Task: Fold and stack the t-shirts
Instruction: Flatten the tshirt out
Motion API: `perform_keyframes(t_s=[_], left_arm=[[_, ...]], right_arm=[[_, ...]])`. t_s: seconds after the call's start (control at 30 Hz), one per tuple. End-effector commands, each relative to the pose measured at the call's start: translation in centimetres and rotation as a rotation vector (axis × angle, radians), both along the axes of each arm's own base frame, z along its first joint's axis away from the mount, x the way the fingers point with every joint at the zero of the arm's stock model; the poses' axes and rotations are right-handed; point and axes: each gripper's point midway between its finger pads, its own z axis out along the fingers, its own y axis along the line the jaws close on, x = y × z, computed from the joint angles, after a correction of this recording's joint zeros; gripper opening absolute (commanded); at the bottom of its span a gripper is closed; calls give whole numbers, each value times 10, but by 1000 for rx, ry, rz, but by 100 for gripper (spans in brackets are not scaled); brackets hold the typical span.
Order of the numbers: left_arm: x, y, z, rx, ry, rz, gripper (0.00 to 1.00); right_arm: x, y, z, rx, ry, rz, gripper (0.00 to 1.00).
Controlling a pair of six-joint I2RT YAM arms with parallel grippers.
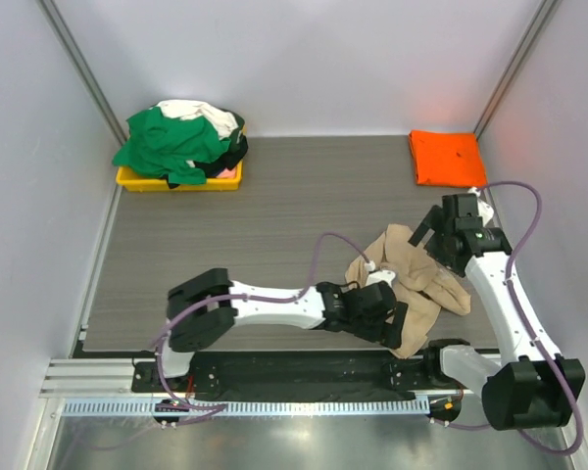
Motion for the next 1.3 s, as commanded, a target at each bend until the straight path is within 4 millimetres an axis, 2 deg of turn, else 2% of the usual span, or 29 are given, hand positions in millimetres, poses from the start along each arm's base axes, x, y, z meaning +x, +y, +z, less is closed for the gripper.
perform_keyframes(t_s=[0.0, 0.03, 0.07, 0.13, 0.17, 0.2, 0.27, 0.3, 0.33, 0.37, 0.43, 0.47, 0.5, 0.57, 0.6, 0.63, 0.67, 0.7, 0.73, 0.77, 0.8, 0.83, 0.87, 0.93, 0.97, 1.07, 1.13, 1.17, 1.27], left_arm=[[14, -31, -12, 2, -3, 10, 89], [20, -31, -20, 29, -6, 32, 88], [23, -31, -40, 74, -4, 44, 88], [34, -35, -45, 102, -21, 74, 81], [37, -35, -58, 135, -24, 86, 78], [40, -32, -65, 164, -22, 94, 56], [47, -35, -72, 171, -9, 108, 30], [50, -32, -72, 179, 3, 120, 0], [53, -29, -70, 175, 16, 138, 0], [59, -15, -73, 195, 17, 162, 0], [71, 1, -29, 132, -3, 211, 0], [77, 39, -42, 185, 11, 272, 0], [88, 53, 15, 69, -29, 326, 0], [100, 101, 32, 41, -35, 430, 0], [109, 151, 19, 92, -24, 513, 0], [116, 177, 52, 5, -42, 573, 0], [119, 199, 60, -14, -46, 613, 6], [125, 244, 42, 67, -33, 688, 23], [127, 268, 42, 92, -56, 732, 37], [126, 288, 55, 65, -87, 768, 55], [120, 312, 48, 123, -80, 792, 82], [120, 331, 43, 140, -68, 836, 90], [116, 340, 46, 130, -73, 848, 95], [109, 343, 43, 120, -64, 842, 96], [104, 337, 44, 97, -37, 819, 95], [98, 326, 39, 54, 3, 787, 81], [96, 315, 37, 33, 16, 755, 77], [93, 306, 38, 24, 15, 723, 77], [86, 277, 41, -6, 10, 648, 76]], right_arm=[[20, -12, 14, 62, -96, 5, 100], [22, -10, 13, 85, -98, 11, 100], [23, -11, 12, 91, -98, 10, 100], [24, -8, 7, 111, -92, 16, 99], [25, -7, 4, 117, -89, 18, 100], [25, -7, 0, 119, -86, 19, 100], [25, -7, -3, 121, -84, 22, 100], [24, -6, -7, 124, -78, 23, 100], [24, -5, -8, 125, -75, 29, 100], [23, -5, -10, 125, -71, 33, 100], [20, -5, -13, 123, -64, 40, 100], [19, -4, -14, 123, -62, 45, 99], [17, -2, -17, 134, -55, 56, 99], [15, 5, -19, 165, -51, 81, 98], [14, 11, -21, 189, -48, 102, 97], [13, 13, -22, 202, -49, 110, 95], [12, 16, -22, 213, -49, 119, 94], [11, 18, -24, 222, -54, 126, 93], [11, 23, -23, 242, -59, 138, 92], [11, 27, -22, 250, -65, 153, 90], [9, 31, -23, 264, -64, 164, 89], [9, 37, -21, 277, -72, 175, 86], [7, 51, -20, 282, -67, 223, 84], [4, 61, -18, 266, -71, 238, 81], [1, 69, -18, 263, -68, 253, 80], [-16, 96, -20, 263, -58, 302, 77], [-34, 110, -32, 275, -26, 333, 76], [-37, 107, -32, 268, -46, 304, 75], [-48, 107, -55, 270, -18, 294, 75]])
